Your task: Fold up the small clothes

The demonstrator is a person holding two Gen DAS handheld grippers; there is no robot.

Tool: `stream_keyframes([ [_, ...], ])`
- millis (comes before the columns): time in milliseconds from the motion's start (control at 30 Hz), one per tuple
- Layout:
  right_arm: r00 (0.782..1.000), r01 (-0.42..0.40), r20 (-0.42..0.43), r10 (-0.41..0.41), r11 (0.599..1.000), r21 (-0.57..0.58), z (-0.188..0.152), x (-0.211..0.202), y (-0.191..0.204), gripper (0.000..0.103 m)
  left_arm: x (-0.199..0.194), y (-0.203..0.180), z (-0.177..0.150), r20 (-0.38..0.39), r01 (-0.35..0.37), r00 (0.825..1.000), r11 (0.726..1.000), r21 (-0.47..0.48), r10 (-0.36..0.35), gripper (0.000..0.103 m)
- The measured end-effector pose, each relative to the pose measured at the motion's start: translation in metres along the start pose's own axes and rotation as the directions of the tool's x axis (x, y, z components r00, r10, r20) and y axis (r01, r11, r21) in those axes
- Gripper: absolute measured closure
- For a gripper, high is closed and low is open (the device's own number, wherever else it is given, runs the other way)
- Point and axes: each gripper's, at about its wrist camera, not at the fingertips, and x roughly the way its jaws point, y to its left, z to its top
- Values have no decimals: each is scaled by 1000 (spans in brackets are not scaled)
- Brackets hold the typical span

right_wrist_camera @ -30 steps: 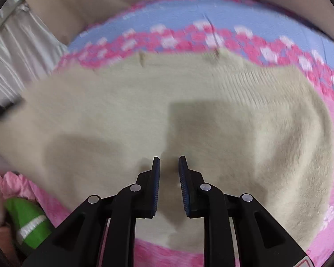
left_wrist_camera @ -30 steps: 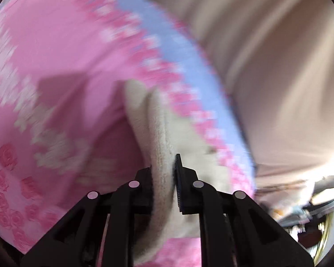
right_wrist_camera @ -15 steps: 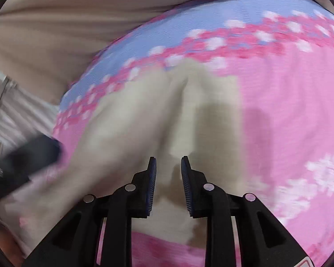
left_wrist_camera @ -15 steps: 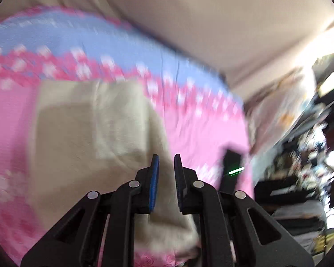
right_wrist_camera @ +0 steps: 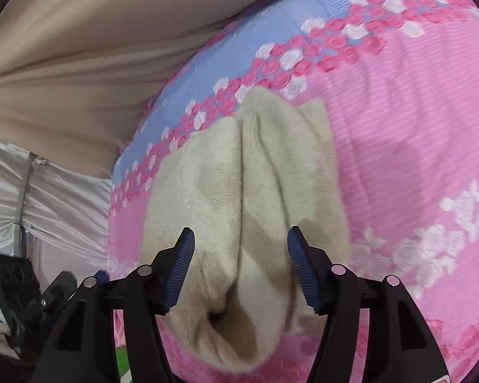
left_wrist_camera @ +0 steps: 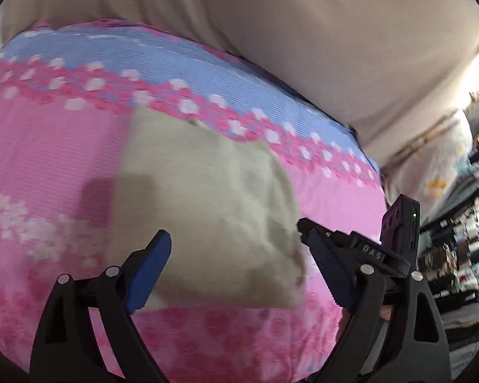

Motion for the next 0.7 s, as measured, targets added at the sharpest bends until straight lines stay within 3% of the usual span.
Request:
stream_keyframes([
  [100, 996, 66, -53, -66, 998, -9, 9, 32, 14, 41, -14, 41, 1, 33, -33, 999, 993, -110, 37, 17],
  [167, 995, 50, -80, -54, 997, -52, 12, 45, 34, 64, -21, 53, 1, 54, -36, 998, 988, -149, 44, 17],
  [200, 993, 54, -99, -65, 992, -110, 13, 51, 53, 86, -23, 58, 1, 66, -37, 997, 986, -163, 48, 17],
  [233, 992, 62, -96, -78, 985, -159, 14, 52, 65, 88, -28, 63, 2, 79, -37, 996, 984, -177, 51, 17],
  [300, 998, 27, -47, -39, 972, -233, 22, 37, 97, 90, -36, 71, 2, 97, -37, 994, 980, -197, 57, 17],
  [400, 998, -39, 45, 53, 965, -261, 31, -13, 118, 92, -48, 77, 5, 123, -35, 991, 978, -208, 61, 17],
  [433, 997, -27, 68, 47, 962, -270, 33, -23, 118, 92, -50, 76, 6, 131, -28, 990, 979, -201, 55, 17],
  [500, 993, 65, 110, -34, 955, -290, 35, -33, 103, 91, -51, 75, 4, 126, -30, 991, 982, -188, 54, 16],
  [533, 986, 153, 108, -126, 941, -300, 35, -23, 86, 88, -46, 73, 3, 110, -29, 993, 983, -180, 49, 15],
  [600, 970, 237, 21, -241, 933, -271, 34, 13, 41, 87, -32, 69, -1, 70, -19, 997, 985, -170, 31, 15],
  [633, 952, 294, -18, -305, 930, -219, 31, 28, 17, 87, -21, 66, -4, 38, -14, 999, 985, -170, 21, 15],
  [700, 974, 225, 32, -223, 961, -160, 24, 13, 12, 81, -7, 61, -7, -8, -2, 1000, 985, -173, 1, 15],
])
